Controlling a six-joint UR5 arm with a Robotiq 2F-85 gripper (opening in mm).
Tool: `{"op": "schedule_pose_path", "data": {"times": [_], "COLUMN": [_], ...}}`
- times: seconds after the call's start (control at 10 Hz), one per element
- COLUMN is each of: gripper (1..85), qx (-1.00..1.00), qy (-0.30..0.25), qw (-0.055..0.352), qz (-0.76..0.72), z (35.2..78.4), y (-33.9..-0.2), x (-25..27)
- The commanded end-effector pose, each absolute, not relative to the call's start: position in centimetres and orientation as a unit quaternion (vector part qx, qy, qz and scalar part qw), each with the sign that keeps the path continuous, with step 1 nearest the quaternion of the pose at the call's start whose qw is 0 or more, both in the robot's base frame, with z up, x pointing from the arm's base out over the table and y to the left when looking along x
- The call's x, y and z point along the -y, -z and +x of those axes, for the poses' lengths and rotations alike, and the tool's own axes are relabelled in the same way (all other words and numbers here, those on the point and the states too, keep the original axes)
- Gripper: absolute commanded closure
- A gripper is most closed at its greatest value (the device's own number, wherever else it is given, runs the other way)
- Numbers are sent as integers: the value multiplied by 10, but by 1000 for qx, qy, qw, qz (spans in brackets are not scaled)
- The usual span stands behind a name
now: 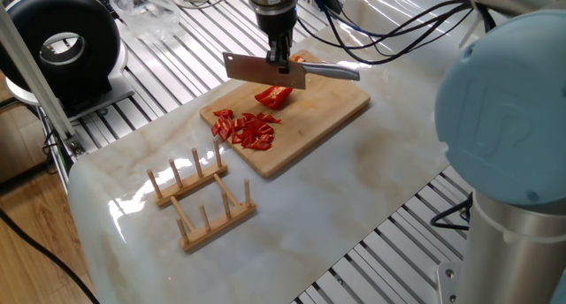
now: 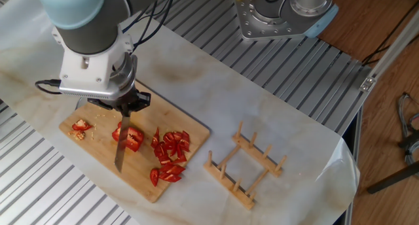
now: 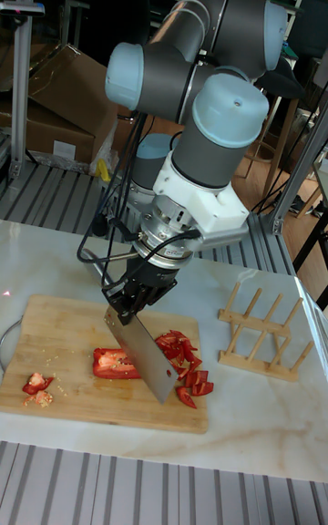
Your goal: Chop the chili peppers
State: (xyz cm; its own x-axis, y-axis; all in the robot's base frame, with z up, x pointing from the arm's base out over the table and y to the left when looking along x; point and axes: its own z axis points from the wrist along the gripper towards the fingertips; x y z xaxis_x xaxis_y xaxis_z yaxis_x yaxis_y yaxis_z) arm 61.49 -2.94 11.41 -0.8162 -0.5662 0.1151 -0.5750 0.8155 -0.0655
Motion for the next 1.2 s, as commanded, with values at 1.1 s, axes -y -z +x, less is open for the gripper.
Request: {"op": "schedule_pose_path", "data": {"times": [1.1], "gripper": [843], "qx": [962], "qy": [-44], "qw": [28], "qz": [267], "z": [655], "y": [-108], "x": [7]}}
